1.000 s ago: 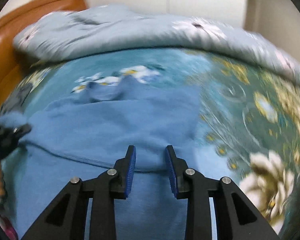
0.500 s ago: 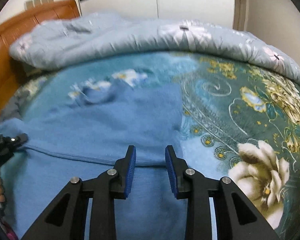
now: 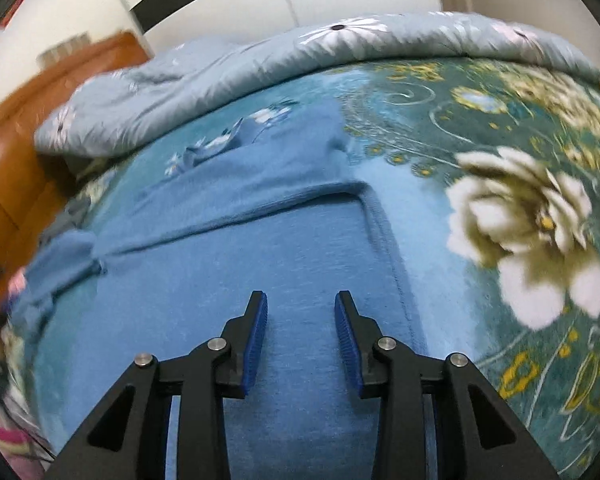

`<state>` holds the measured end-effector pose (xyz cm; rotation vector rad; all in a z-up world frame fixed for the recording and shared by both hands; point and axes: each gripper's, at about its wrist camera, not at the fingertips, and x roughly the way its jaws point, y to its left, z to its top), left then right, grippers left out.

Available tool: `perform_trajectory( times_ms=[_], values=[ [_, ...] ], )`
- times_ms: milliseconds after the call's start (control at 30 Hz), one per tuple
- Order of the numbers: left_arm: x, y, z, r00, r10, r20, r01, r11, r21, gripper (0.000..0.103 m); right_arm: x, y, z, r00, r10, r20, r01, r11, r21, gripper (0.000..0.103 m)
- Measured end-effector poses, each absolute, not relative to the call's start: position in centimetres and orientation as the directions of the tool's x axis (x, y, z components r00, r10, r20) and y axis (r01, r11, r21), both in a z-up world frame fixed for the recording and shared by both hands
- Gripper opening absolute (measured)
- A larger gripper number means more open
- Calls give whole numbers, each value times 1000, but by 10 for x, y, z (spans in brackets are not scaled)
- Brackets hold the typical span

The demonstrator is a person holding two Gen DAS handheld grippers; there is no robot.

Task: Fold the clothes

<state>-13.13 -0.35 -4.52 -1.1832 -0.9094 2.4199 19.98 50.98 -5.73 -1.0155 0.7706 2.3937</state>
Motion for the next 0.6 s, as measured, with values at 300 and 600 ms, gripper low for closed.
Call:
perform_trajectory(
  times_ms=[300,600],
  values=[
    [-159,-15,-93,-534,615,-580,79,-646,-759,65,210,499,-57,-694,82,-715,-518,-747,417,42],
    [-162,-1,-69,-596,492,-635,63,-760,-647,3,239,516,-63,-722,85,-687,-541,-688,484,42]
  ],
)
